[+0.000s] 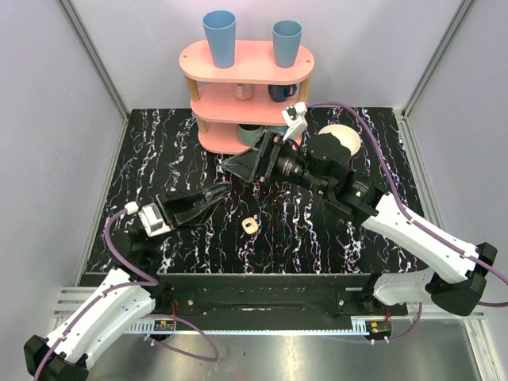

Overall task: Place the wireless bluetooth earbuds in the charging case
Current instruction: Pass from the left arm to the right

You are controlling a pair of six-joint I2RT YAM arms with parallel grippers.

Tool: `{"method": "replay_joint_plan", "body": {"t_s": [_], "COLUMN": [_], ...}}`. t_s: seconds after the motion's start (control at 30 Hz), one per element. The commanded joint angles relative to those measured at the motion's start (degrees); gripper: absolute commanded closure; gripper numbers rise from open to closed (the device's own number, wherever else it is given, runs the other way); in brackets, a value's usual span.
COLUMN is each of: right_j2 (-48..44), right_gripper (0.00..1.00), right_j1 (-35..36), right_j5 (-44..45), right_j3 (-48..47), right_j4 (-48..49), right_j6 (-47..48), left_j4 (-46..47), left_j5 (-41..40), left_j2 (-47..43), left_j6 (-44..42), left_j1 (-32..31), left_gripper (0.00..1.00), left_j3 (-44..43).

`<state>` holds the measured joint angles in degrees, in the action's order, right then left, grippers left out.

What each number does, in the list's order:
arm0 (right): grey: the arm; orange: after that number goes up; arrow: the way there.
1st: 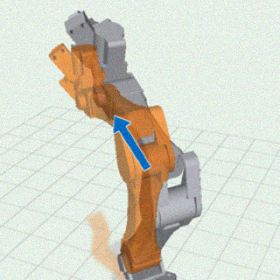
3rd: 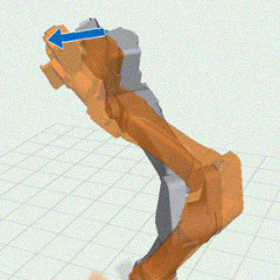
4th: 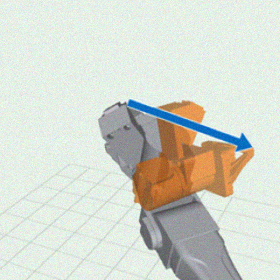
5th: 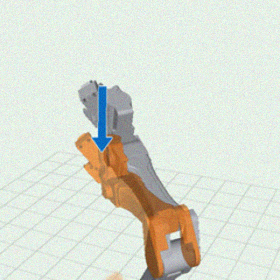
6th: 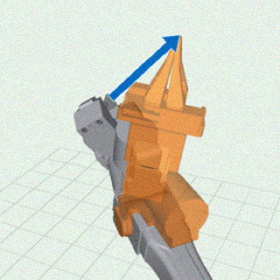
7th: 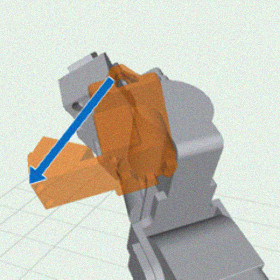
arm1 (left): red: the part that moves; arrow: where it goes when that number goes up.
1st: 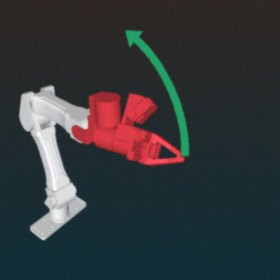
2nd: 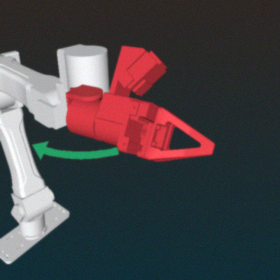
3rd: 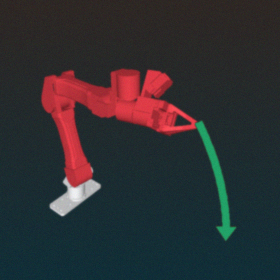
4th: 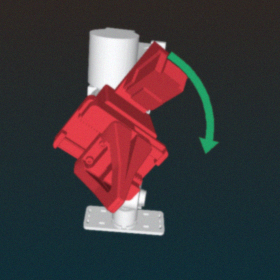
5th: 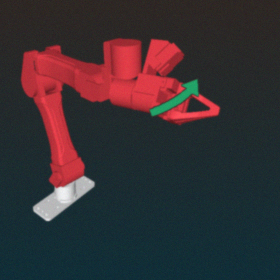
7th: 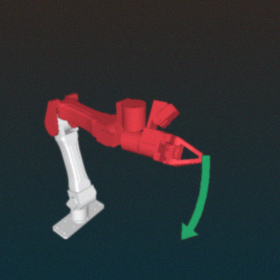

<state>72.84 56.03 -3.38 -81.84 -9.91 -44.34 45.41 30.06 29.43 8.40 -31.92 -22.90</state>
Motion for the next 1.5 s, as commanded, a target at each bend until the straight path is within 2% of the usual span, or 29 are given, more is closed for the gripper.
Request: {"method": "replay_joint_plan", "body": {"t_s": [0.0, 0.2, 0.57, 1.03, 1.17, 1.37, 1.47], "right_j2": [0.1, 2.22, 3.1, 5.03, 4.77, 4.51, 4.42], "right_gripper": [0.18, 0.22, 0.27, 0.31, 0.4, 0.61, 0.72], "right_j1": [-4.34, -5.93, -6.02, -5.93, -5.93, -6.02, -6.2], "right_j5": [-9.86, -17.27, -22.72, -25.71, -25.8, -26.06, -26.33], "right_j3": [1.94, 4.15, 6.26, 5.11, 5.73, 6.17, 6.69], "right_j4": [0.76, 6.82, 16.4, 17.56, 18.61, 19.93, 21.24], "right_j6": [-12.95, -17.97, -19.12, -19.73, -19.82, -20.0, -20.52], "left_j4": [1.96, 2.4, 6.35, 11.11, 11.28, 10.58, 9.88], "left_j5": [-2.38, -2.73, -5.36, -7.65, -7.74, -6.86, -6.42], "left_j2": [0.89, 2.03, 3.79, 5.81, 5.81, 5.99, 5.9], "left_j6": [-4.62, -5.68, -4.37, -1.81, -1.55, -0.85, -0.06], "left_j1": [-0.16, -0.16, -0.16, -0.16, -0.16, -0.16, -0.16], "left_gripper": [1.0, 1.0, 1.0, 1.0, 1.0, 0.99, 0.86], "left_j3": [-2.85, -3.3, -2.25, -1.63, -1.45, -1.54, -1.54]}}
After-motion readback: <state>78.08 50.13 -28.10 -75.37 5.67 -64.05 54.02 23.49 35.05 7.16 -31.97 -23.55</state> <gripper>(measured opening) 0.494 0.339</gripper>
